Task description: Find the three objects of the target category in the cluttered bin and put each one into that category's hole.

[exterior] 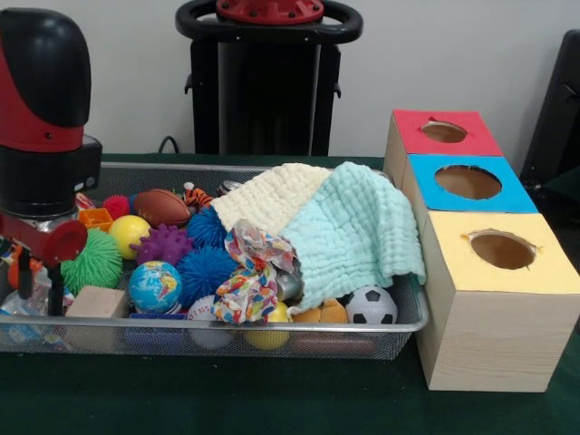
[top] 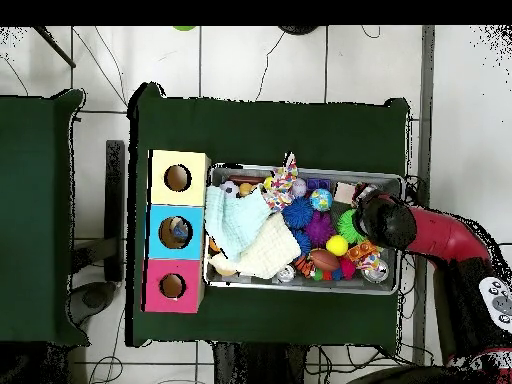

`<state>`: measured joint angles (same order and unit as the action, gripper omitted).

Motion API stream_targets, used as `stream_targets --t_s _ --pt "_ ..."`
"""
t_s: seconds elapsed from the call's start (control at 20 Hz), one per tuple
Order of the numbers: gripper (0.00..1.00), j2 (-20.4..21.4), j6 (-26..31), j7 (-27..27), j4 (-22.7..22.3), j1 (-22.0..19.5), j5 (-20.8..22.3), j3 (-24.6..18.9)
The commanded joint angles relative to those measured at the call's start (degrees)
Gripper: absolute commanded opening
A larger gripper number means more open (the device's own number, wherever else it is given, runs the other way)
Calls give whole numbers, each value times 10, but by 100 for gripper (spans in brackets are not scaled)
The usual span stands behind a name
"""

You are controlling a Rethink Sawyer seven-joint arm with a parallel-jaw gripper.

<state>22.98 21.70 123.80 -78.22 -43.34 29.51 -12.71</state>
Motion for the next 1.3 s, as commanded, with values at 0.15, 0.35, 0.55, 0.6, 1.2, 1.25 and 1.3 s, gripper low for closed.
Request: stream_targets --t_s 0.15,0.35,0.55,0.6,1.2,1.25,1.3 --pt "100 -48 97 -107 55 5 37 -7" --pt "100 -55 100 -101 69 11 40 0" --pt "100 -53 116 -103 78 16 40 4" --pt "100 -51 122 -105 79 16 39 5" --pt "100 -103 156 -122 111 9 39 -6" --pt "100 -103 154 -121 109 8 40 -5" --pt "100 -107 156 -120 112 8 40 -4"
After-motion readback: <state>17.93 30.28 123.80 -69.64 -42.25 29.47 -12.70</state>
